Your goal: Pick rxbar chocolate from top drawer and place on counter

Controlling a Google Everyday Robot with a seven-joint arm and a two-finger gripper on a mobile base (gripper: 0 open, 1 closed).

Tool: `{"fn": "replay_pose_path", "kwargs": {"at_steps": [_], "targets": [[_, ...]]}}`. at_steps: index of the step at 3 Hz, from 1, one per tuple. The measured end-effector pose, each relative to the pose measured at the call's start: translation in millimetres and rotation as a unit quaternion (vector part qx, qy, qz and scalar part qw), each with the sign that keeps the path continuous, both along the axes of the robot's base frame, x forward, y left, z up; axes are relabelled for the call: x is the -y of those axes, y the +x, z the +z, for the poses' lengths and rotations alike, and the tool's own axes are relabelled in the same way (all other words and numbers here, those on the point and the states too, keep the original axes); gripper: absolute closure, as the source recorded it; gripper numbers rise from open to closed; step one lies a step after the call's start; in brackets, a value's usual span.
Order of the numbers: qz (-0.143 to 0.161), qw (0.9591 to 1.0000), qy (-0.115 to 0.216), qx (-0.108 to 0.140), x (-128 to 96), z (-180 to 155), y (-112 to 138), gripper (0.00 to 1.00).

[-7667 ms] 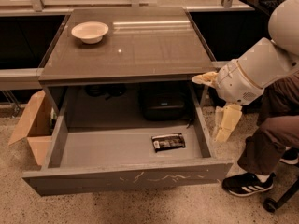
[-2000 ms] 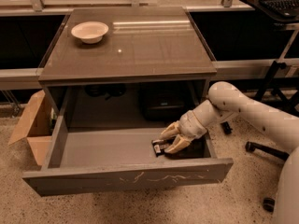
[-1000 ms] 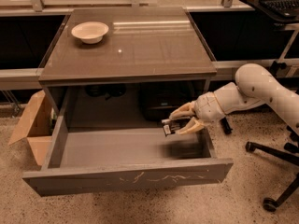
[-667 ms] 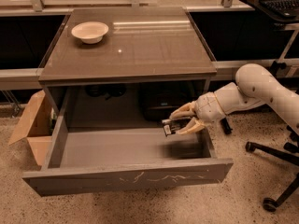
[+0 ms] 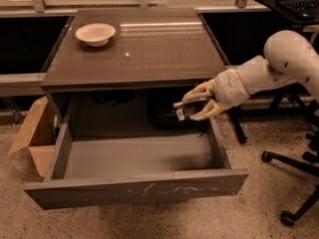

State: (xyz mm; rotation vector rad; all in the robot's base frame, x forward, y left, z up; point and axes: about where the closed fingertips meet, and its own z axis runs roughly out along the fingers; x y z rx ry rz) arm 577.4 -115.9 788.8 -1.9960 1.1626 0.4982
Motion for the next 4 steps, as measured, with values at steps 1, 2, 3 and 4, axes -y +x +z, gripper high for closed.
{"fn": "replay_pose_path", "kwargs": {"at_steps": [1, 2, 3, 4], "targets": [[0.009, 0.9988, -0.015, 0.046, 0, 48, 8, 1.00], [0.009, 0.9988, -0.015, 0.046, 0, 48, 8, 1.00], [0.016, 0.9976, -0.006, 0.067, -5, 63, 30, 1.00], [0.031, 0.9955, 0.000, 0.090, -13, 81, 62, 1.00]]}}
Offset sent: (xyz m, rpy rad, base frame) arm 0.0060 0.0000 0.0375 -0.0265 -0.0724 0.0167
